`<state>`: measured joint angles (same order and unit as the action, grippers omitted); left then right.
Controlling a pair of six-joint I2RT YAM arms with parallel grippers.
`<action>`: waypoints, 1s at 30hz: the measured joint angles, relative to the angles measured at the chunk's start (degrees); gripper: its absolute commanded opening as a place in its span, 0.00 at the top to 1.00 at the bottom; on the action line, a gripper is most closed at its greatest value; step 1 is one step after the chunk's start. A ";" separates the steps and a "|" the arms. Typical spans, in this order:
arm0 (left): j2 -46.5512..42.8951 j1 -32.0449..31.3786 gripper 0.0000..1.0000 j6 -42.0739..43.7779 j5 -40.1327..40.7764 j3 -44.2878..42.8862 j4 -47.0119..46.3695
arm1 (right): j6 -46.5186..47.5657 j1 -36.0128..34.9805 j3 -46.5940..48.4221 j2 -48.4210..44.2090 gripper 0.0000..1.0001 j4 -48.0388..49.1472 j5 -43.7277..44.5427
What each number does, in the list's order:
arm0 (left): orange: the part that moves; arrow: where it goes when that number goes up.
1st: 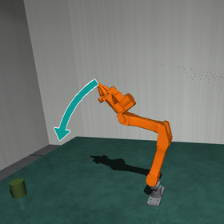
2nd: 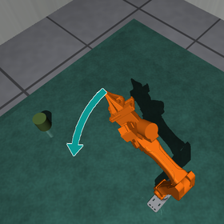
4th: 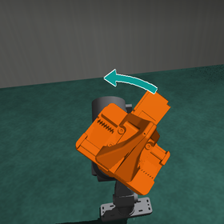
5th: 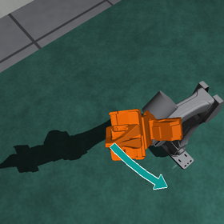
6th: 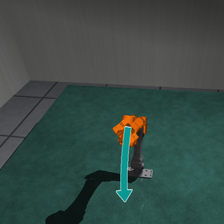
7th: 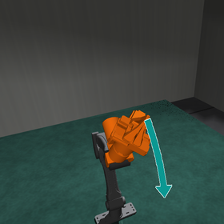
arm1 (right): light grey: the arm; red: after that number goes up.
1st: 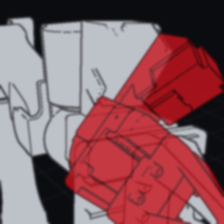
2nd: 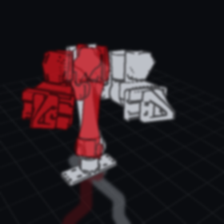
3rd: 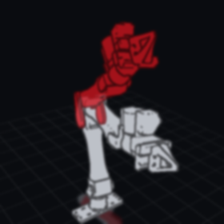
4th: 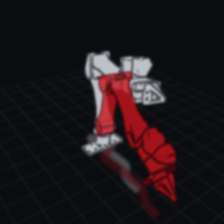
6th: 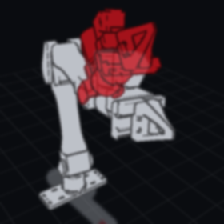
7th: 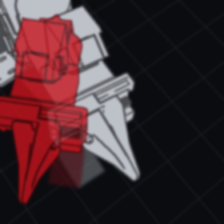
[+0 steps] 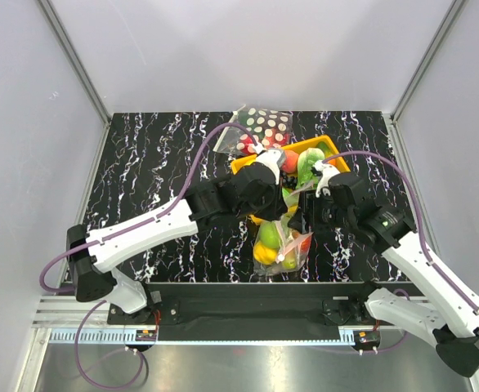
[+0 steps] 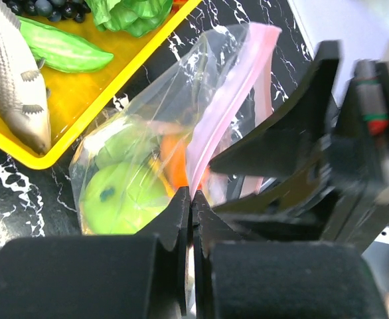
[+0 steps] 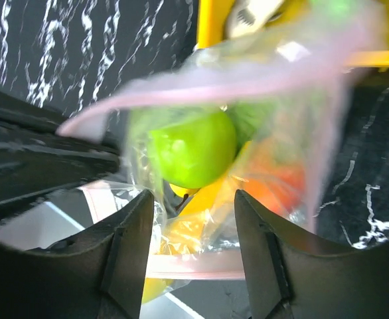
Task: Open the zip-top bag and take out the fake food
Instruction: Open the zipper of the food storage bag at the center of the board, then pick up the fake fruit from the zipper food storage bag.
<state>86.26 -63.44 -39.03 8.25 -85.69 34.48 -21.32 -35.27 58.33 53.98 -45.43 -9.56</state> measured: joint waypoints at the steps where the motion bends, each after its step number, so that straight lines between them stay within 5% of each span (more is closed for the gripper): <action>1: -0.28 0.00 1.00 0.00 -0.02 0.00 0.13 | -0.37 0.00 -0.09 -0.63 0.41 -0.13 1.07; 17: -1.25 -0.04 1.00 0.63 -3.56 -0.39 1.05 | -2.49 -0.09 -0.57 -0.22 0.41 -4.09 12.15; 30: -1.05 -0.24 1.00 1.05 -5.53 -0.48 1.60 | -2.51 -1.84 3.98 3.63 0.41 -2.86 7.34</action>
<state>85.21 -63.68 -37.98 2.72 -86.17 36.07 -23.83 -37.10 62.30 57.60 -48.29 -2.22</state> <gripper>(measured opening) 0.012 0.590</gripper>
